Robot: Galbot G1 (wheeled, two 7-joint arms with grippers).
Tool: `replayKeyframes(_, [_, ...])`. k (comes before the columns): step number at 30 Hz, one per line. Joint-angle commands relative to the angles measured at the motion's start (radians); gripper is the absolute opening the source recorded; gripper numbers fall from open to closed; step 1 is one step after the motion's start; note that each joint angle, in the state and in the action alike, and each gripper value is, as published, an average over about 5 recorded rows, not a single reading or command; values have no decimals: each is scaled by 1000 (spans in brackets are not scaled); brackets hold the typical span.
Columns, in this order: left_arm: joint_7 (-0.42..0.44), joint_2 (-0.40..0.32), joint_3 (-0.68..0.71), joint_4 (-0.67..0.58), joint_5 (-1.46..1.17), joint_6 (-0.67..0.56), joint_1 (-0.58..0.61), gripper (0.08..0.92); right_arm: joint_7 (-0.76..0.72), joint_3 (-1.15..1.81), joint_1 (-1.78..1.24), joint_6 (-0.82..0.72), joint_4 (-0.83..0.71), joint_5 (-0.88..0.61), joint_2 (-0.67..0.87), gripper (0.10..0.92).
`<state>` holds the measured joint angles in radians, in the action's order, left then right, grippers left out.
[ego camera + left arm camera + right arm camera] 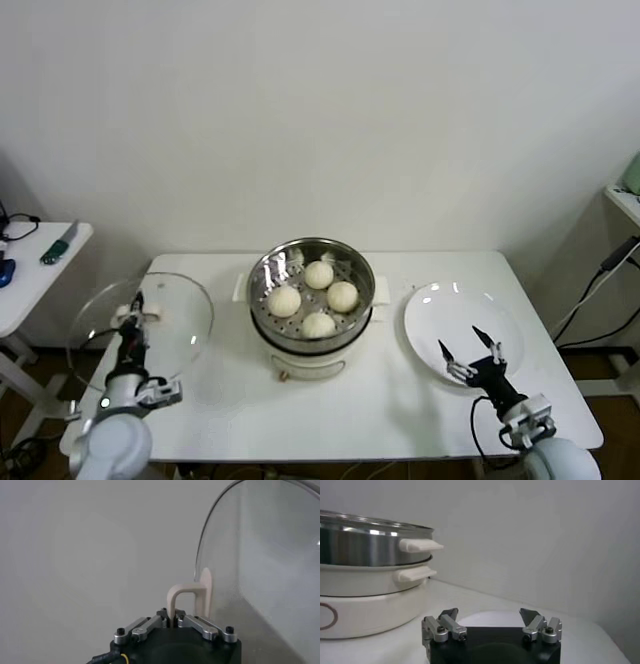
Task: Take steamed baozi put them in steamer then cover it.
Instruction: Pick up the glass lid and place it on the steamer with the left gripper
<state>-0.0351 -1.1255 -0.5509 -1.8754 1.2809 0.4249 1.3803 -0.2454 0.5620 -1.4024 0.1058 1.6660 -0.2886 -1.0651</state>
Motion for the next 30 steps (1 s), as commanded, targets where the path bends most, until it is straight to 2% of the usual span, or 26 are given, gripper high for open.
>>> replayKeyframes(1, [102,184,65,-290,-37,259,42,151,32,-63,108,-15,-26,5,65,823])
replayKeyframes(8, [137,239,214,-336,-58,343,-64,151,56,-119,168,-27,-48,15,52,823])
replayKeyframes(12, [186,233,321,-323,-43,360,-170,151,62,-145,192,-30,-63,23,42,823])
replayKeyframes(21, [321,38,568,-137,85,360,-445,151,63,-135,188,-26,-78,35,21,823])
replayKeyframes(30, [393,-111,644,-4,147,360,-569,151,45,-54,137,-13,-80,43,17,823])
